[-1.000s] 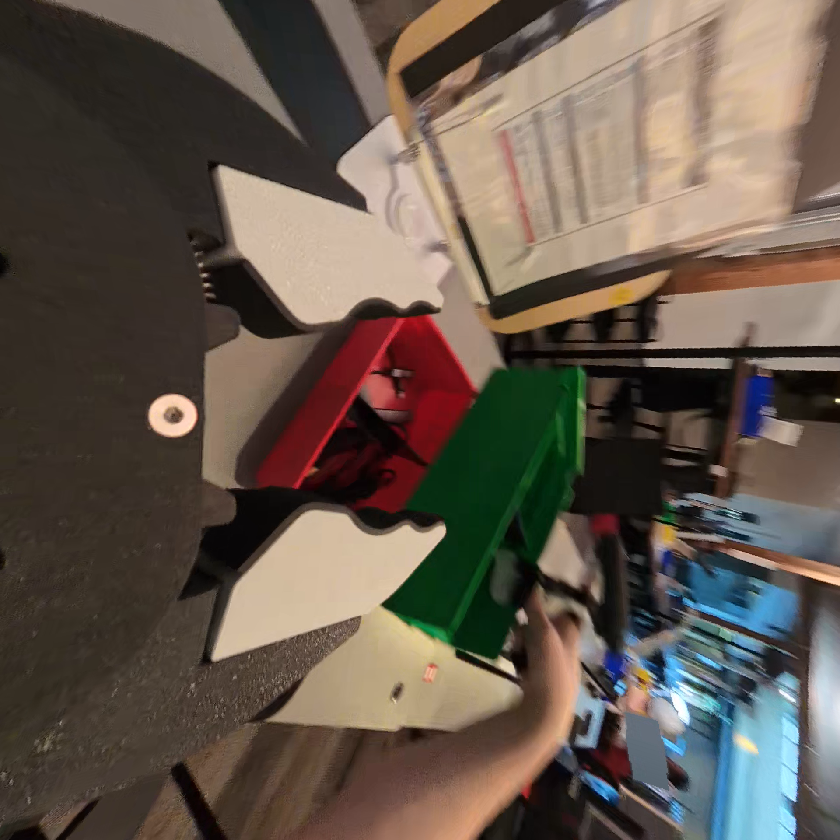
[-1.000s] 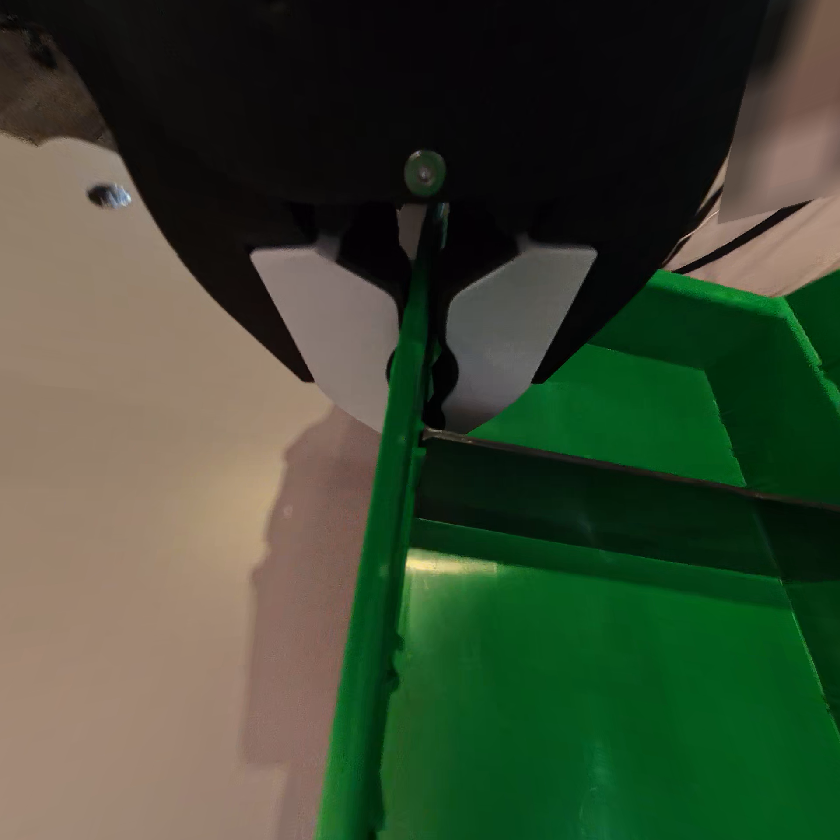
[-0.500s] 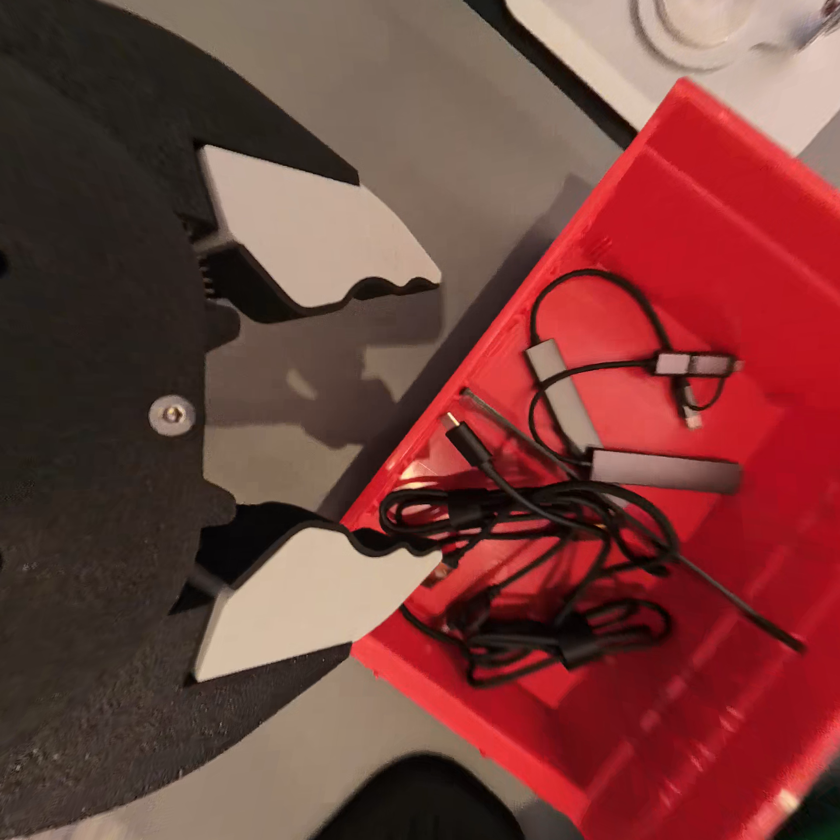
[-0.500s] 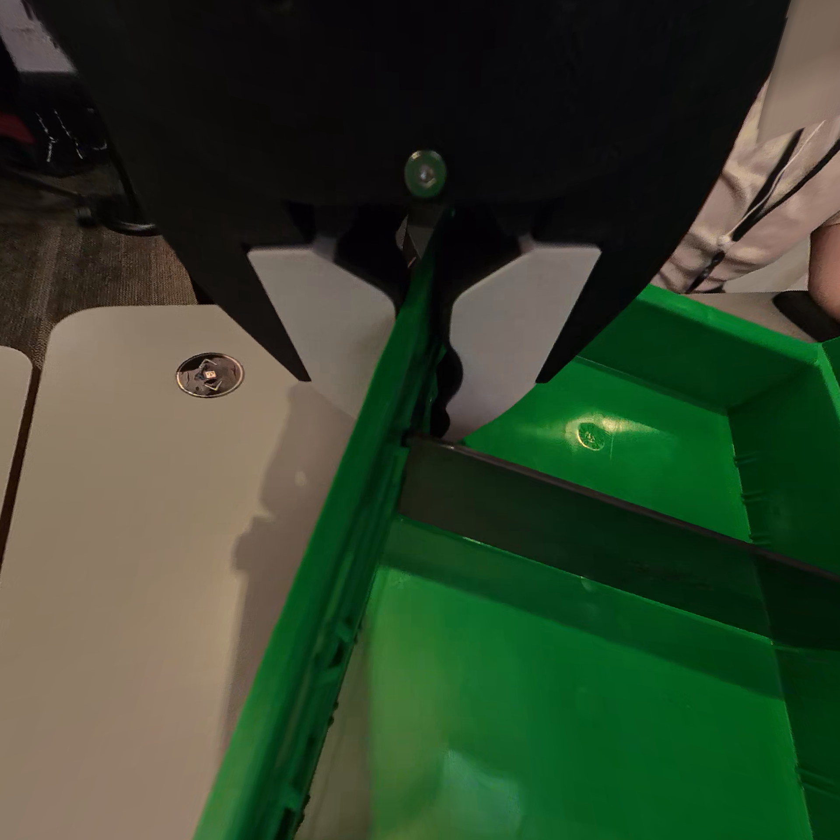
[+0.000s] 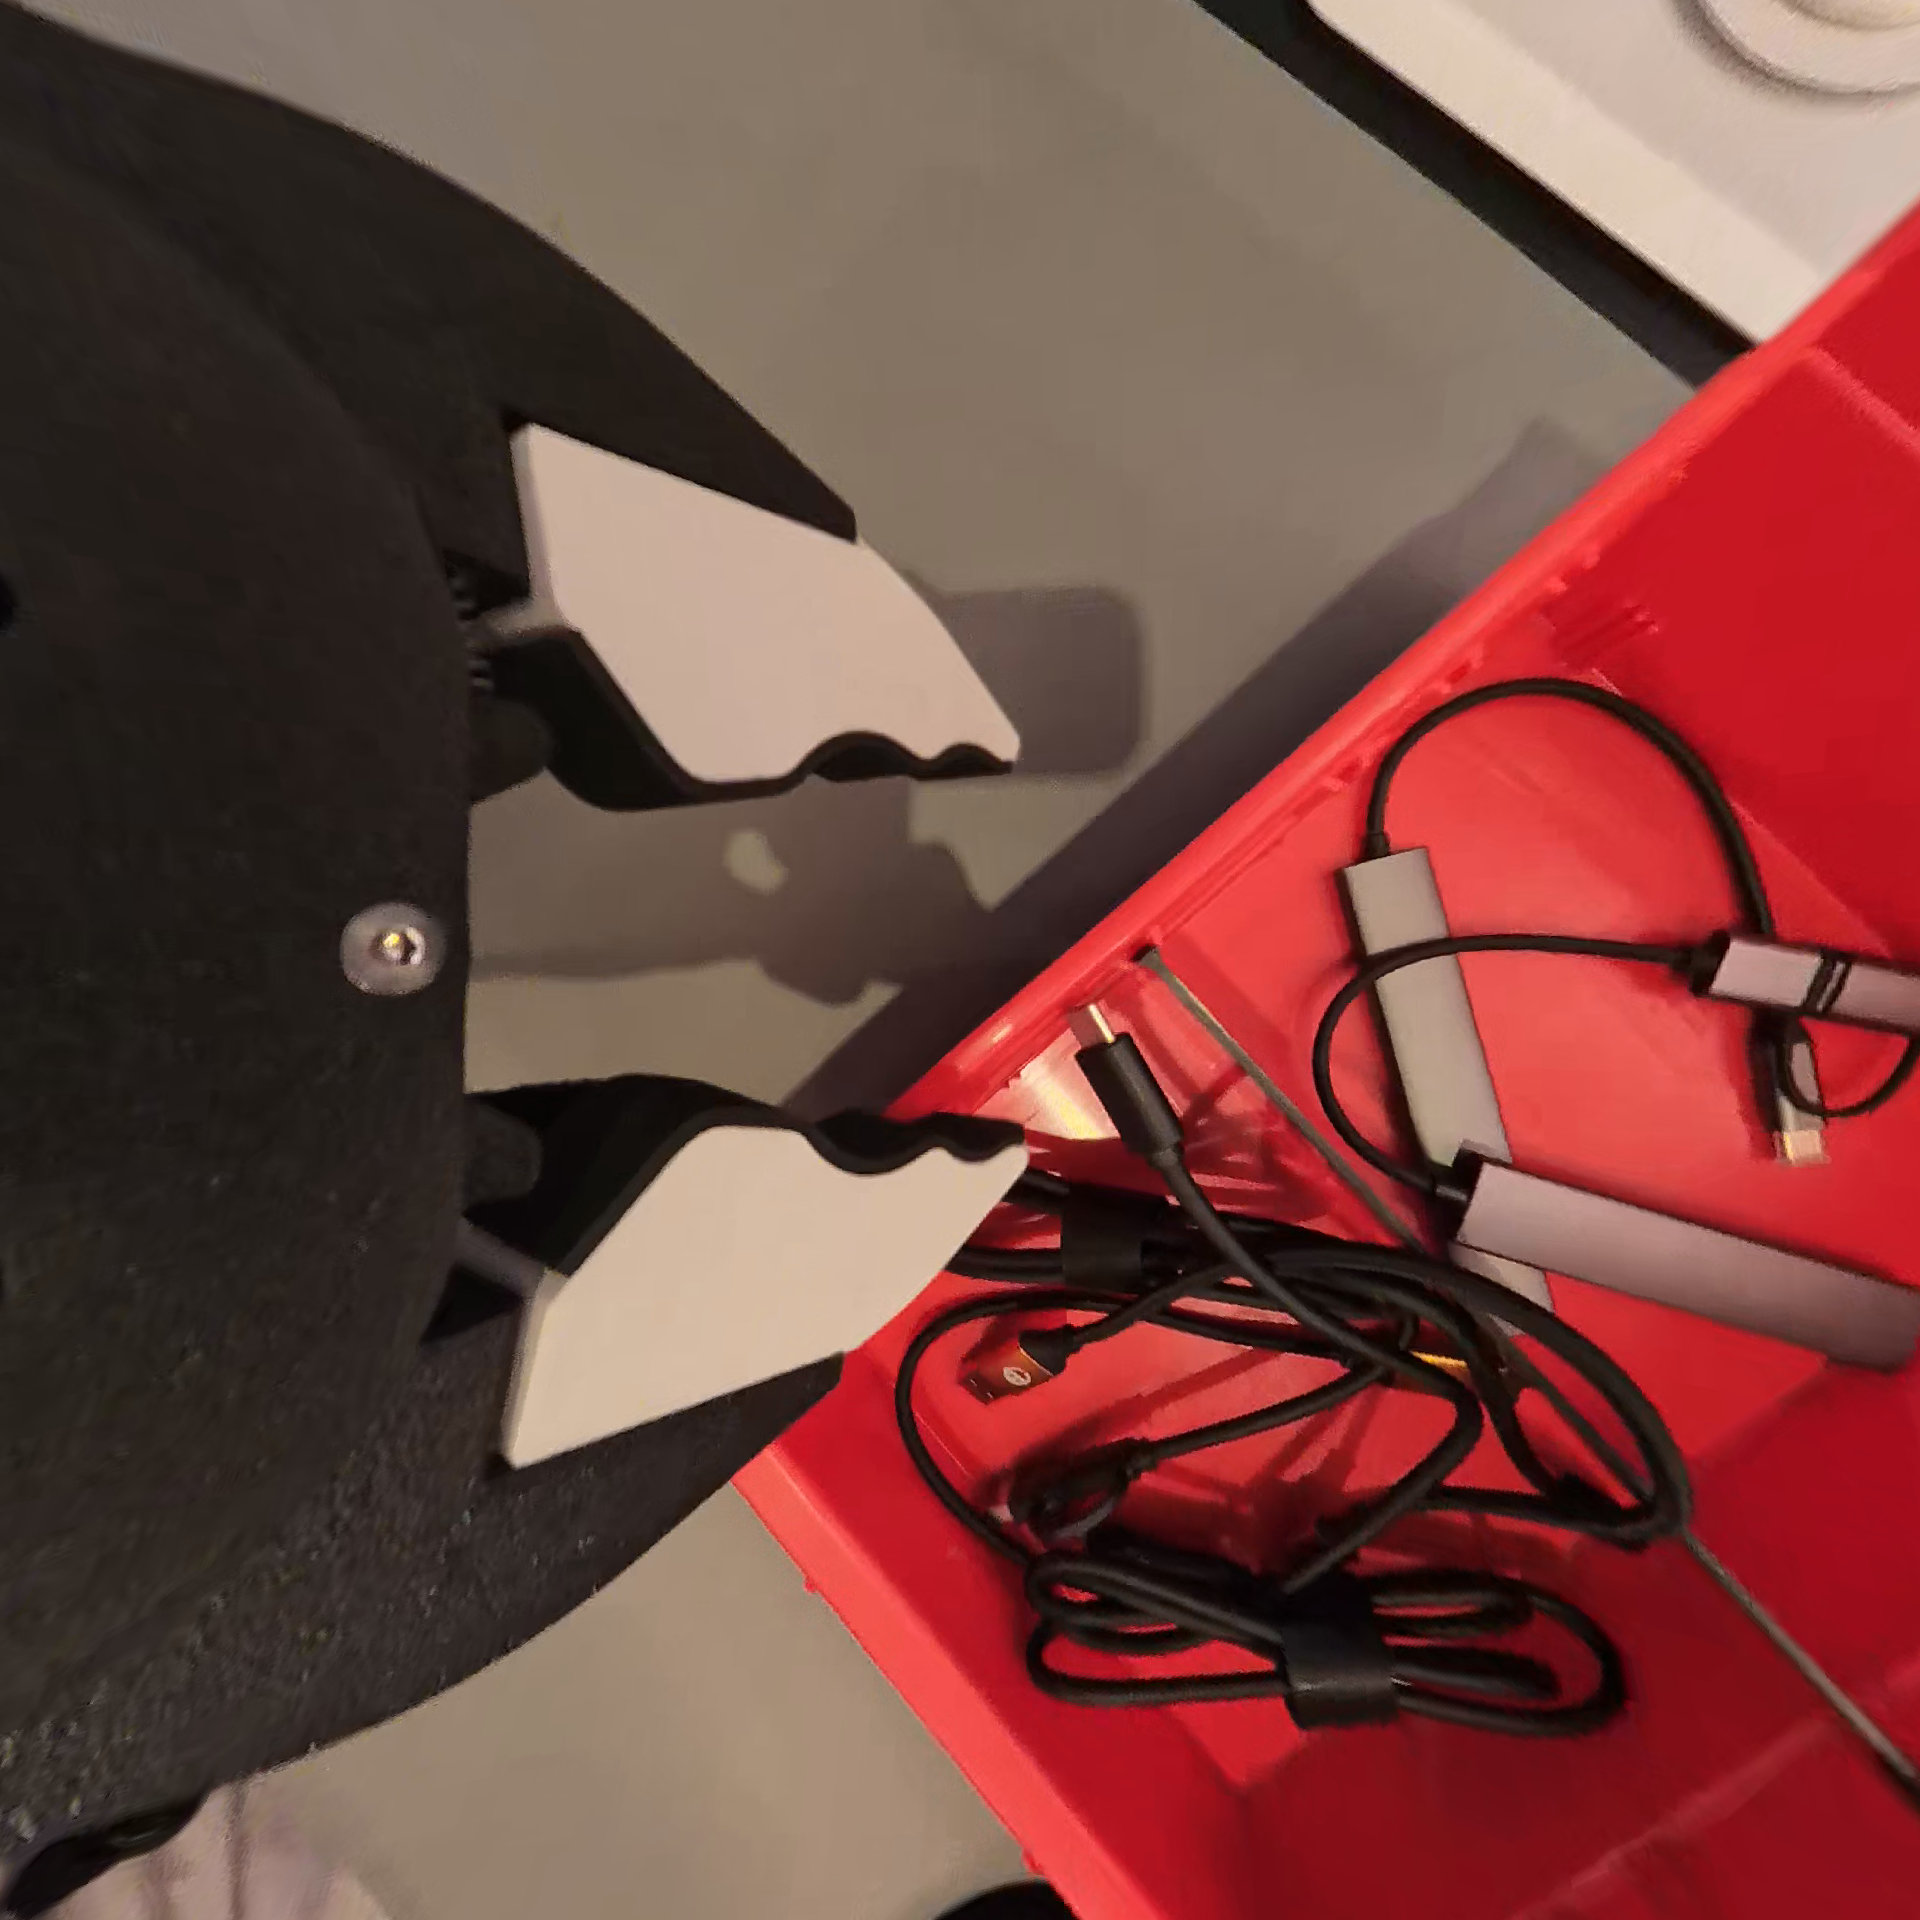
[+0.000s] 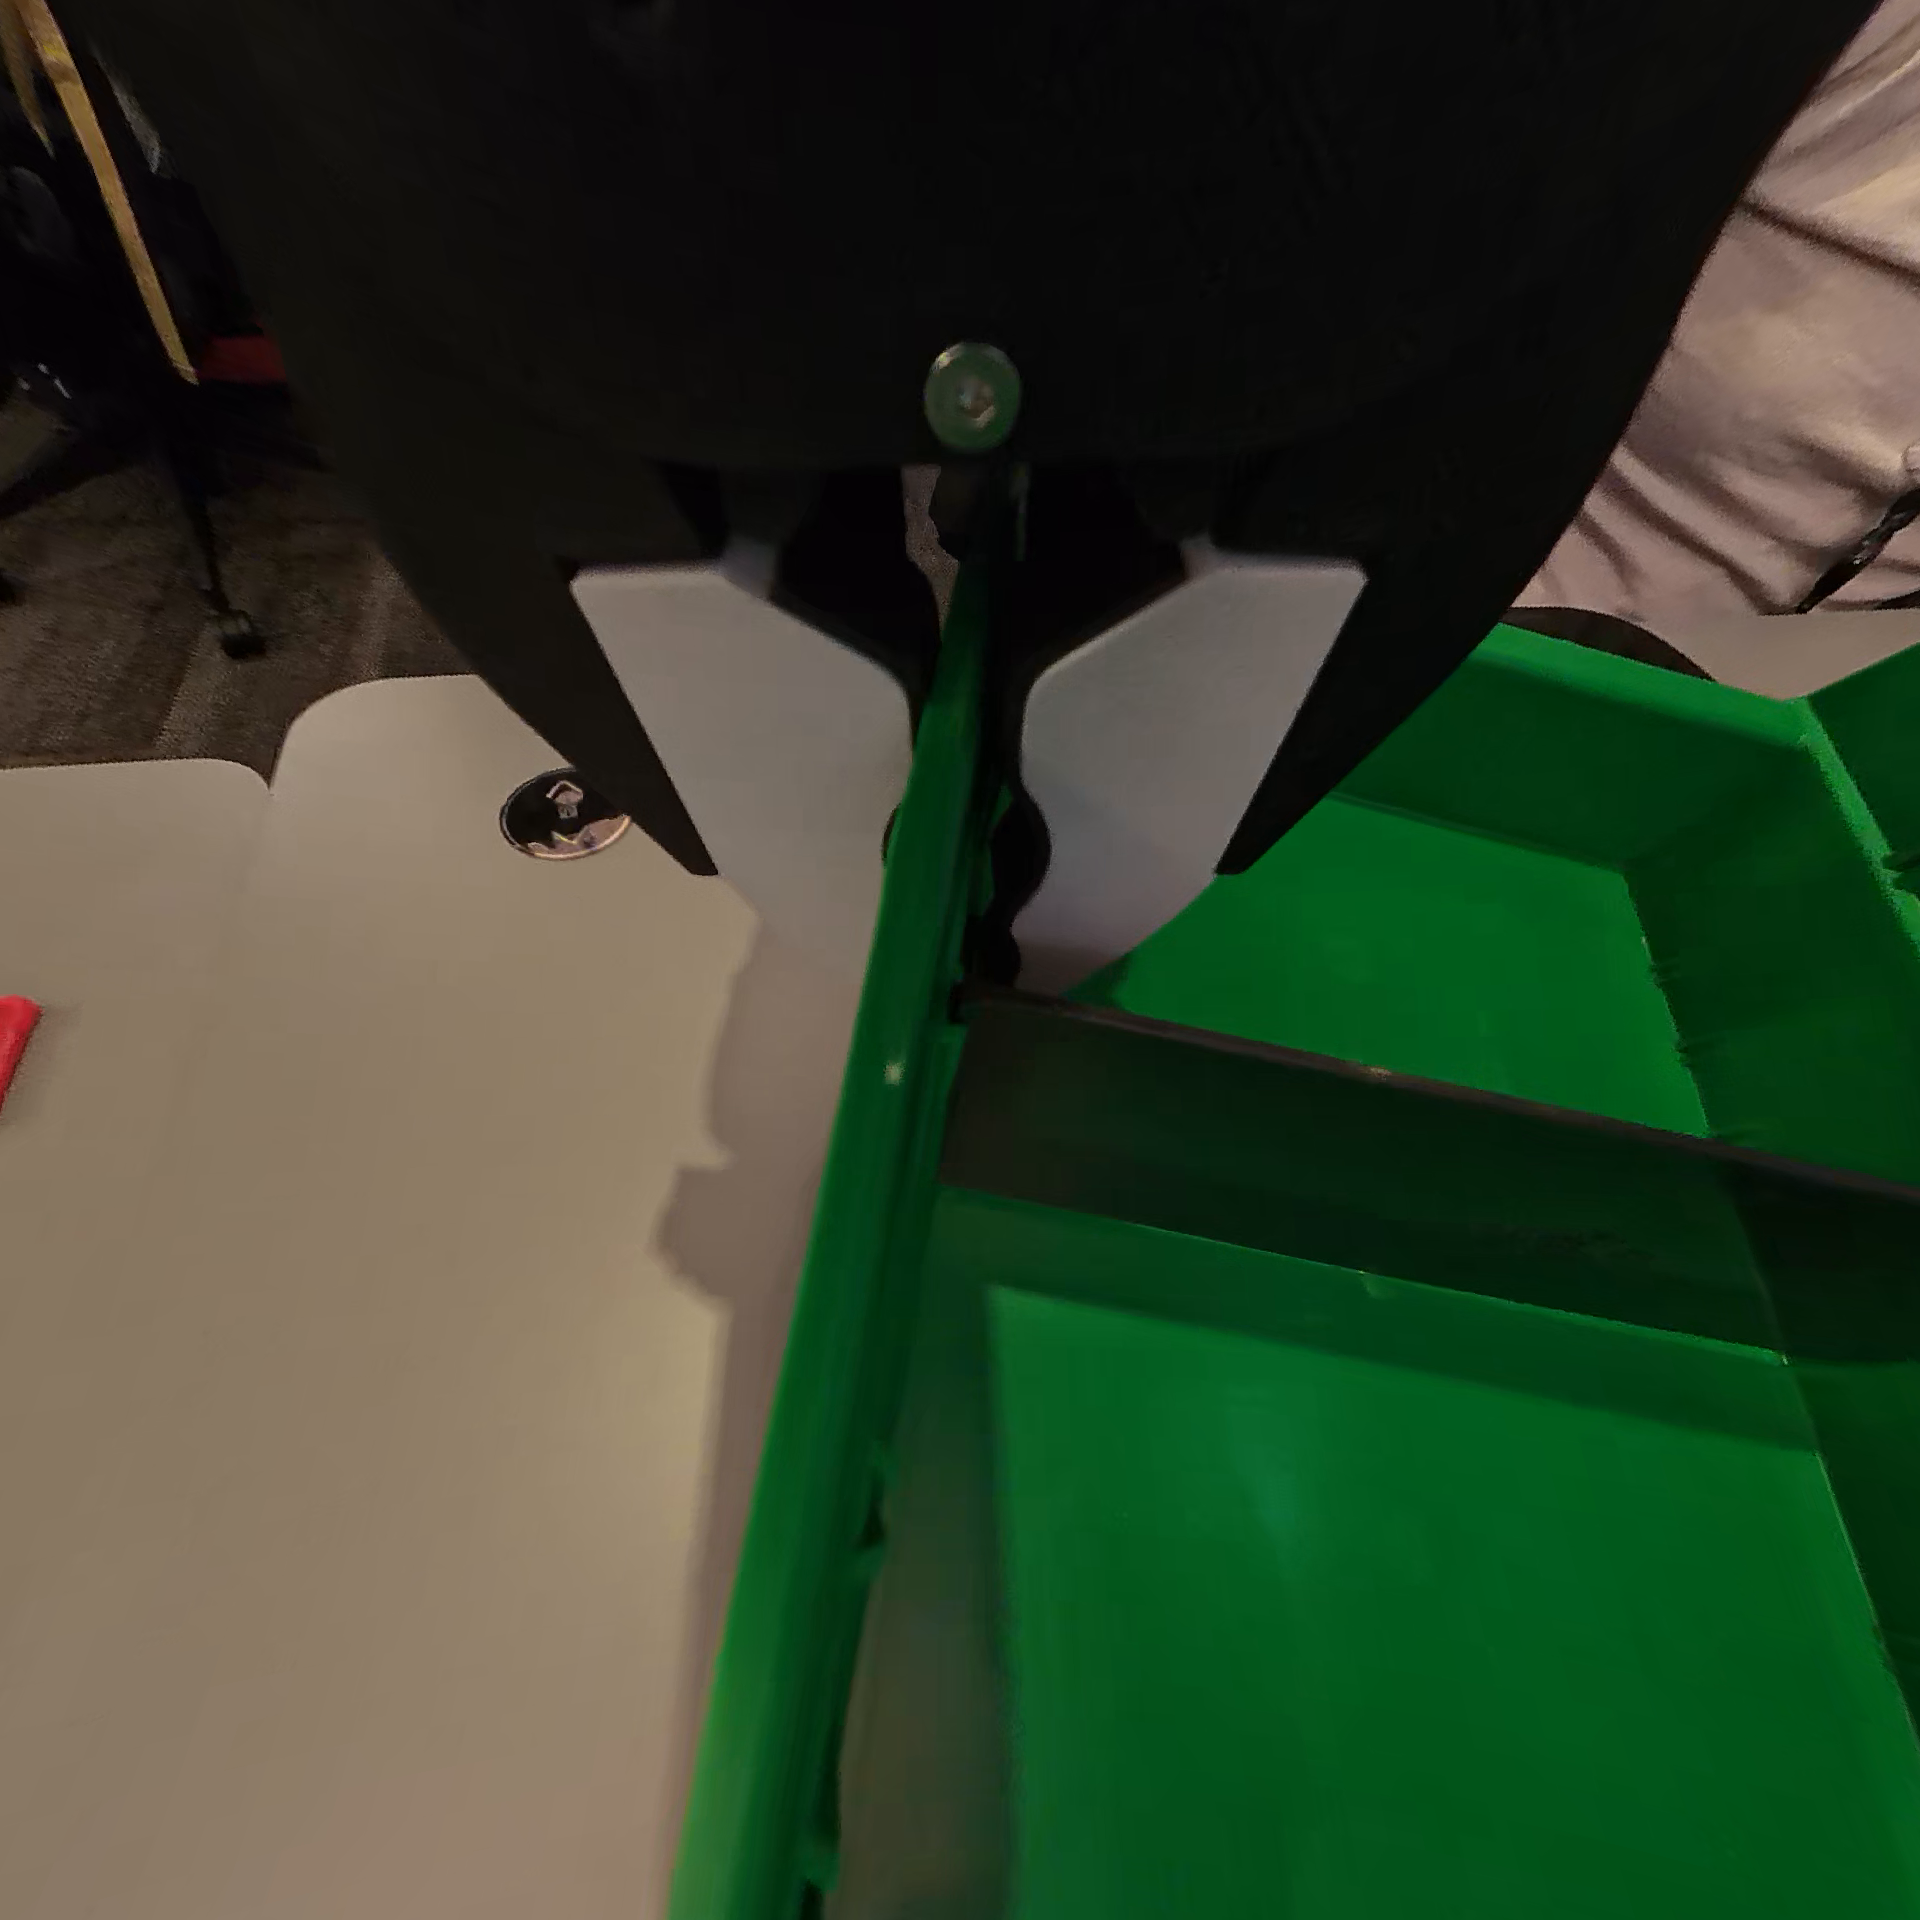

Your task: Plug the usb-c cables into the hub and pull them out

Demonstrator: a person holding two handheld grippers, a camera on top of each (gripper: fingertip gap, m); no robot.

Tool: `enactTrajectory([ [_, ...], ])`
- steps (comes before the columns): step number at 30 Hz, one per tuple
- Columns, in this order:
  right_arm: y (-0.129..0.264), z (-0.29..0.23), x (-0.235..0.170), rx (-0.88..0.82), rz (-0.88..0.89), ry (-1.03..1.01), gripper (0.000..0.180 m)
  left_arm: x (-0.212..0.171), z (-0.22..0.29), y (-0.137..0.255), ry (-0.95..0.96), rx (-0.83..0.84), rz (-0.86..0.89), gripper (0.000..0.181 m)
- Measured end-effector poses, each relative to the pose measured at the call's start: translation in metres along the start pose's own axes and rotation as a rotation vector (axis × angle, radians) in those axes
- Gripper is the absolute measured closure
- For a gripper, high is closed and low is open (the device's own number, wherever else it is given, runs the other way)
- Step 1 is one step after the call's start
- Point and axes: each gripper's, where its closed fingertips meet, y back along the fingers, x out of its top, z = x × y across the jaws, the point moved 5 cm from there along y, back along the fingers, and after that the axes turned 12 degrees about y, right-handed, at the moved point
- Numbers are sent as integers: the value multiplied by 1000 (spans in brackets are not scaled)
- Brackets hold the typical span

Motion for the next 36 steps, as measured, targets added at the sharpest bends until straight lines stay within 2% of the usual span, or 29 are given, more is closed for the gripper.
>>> enactTrajectory([
  [1, 0, -2, 2, -1, -1, 6, 173, -1, -5, 1, 2, -9, -12, 122],
  [3, 0, -5, 6, -4, -8, 19, 173, -2, -20, 4, 27, -15, -32, 127],
  [8, 0, -10, 9, -4, -15, 30, 173, -16, -57, 15, 152, -145, -112, 174],
  [14, 1, -11, 8, -10, -18, 25, 173, -45, -136, 40, 302, -71, -93, 176],
  [22, 5, -16, 18, -7, -26, 40, 172, -140, -237, 94, 707, -131, -1, 171],
  [27, -3, -41, 42, 77, -38, 83, 173, -179, -255, 115, 822, -107, 17, 171],
  [36, -29, -93, 113, 66, 19, 249, 170, -176, -259, 112, 932, -163, 50, 168],
])
